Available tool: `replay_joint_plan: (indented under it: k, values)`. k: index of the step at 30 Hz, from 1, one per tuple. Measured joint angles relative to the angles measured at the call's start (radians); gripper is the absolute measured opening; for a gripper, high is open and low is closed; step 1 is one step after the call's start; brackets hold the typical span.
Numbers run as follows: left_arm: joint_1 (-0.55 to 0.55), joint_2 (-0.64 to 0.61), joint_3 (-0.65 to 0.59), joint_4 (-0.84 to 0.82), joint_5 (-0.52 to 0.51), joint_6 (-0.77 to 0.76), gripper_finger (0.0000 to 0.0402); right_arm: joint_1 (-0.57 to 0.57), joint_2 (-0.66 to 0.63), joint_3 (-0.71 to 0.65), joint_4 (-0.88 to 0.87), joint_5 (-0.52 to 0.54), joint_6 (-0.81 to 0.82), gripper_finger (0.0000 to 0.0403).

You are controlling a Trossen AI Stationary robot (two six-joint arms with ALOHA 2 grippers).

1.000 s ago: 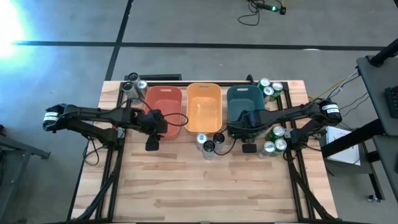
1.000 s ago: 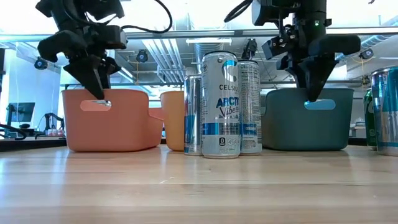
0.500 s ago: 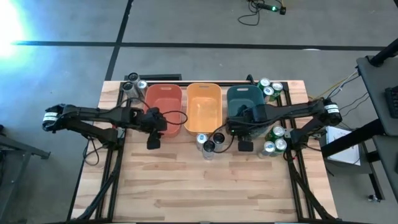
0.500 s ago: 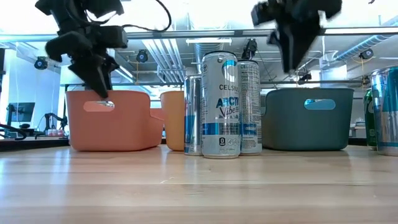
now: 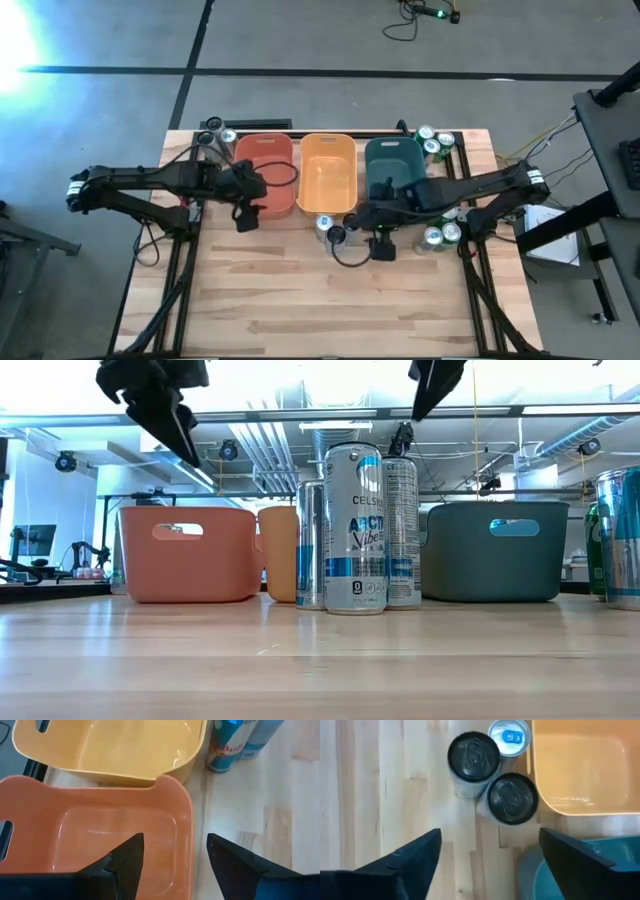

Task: Sort soda cans
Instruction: Adjust the colored bins

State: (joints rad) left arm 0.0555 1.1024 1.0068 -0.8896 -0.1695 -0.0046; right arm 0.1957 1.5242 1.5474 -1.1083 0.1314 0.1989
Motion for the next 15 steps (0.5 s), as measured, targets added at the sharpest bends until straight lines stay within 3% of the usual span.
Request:
replay_joint_plan:
  k: [4, 15]
  values:
    - [0.0, 0.003, -0.045, -0.012, 0.047, 0.002, 0.0206, -0.008, 0.029, -0.003, 0.008, 0.011, -0.012, 0.0362]
    - [0.0, 0.003, -0.182, -0.029, 0.107, -0.035, 0.0168, -0.011, 0.065, -0.005, 0.022, 0.01, -0.076, 0.0364]
